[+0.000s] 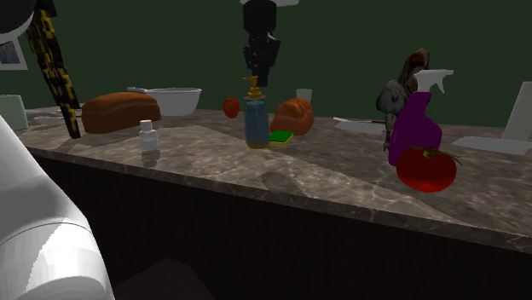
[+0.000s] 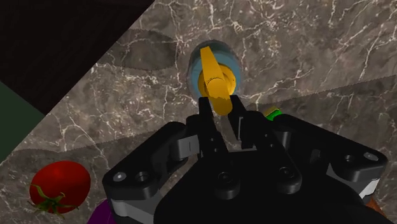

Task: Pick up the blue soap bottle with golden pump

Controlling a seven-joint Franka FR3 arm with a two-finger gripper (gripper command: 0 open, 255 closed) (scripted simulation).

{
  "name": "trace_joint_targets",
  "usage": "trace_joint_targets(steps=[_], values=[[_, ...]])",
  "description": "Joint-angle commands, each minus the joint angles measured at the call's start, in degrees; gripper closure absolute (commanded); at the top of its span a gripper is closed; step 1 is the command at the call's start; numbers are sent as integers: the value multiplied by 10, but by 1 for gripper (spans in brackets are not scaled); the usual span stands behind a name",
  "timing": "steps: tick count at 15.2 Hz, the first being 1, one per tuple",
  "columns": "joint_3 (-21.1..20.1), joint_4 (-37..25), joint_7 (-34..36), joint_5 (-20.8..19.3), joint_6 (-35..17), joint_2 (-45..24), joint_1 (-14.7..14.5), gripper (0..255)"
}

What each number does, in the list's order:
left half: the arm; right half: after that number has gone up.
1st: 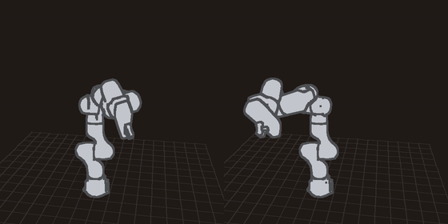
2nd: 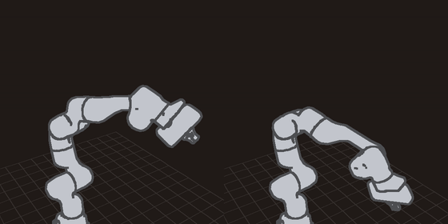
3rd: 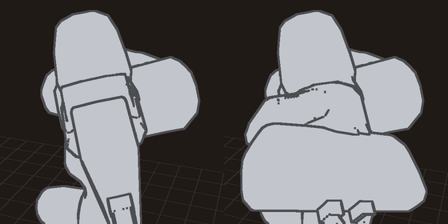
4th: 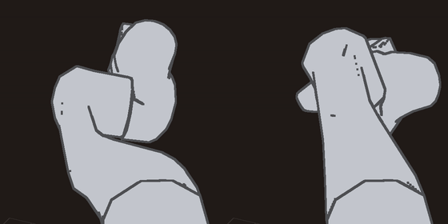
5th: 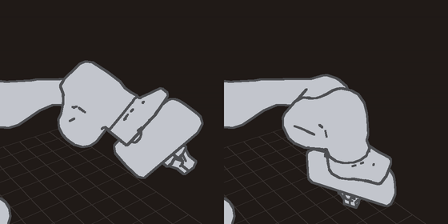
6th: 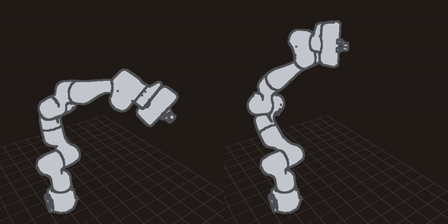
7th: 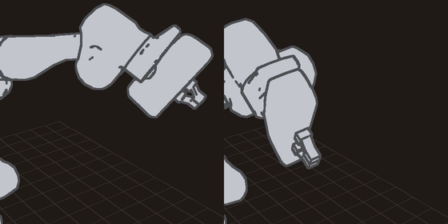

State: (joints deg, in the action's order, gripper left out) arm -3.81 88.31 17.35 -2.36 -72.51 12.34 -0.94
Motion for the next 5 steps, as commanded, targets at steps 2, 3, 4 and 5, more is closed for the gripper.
trace_joint_targets(steps=[2,3,4,5], values=[[0,-45,-1,-1,28,-16,0,255],[-1,-59,-1,-2,37,-22,0,255],[-1,-61,-1,-2,39,-23,0,255],[-1,-61,-1,-2,39,-23,0,255]])
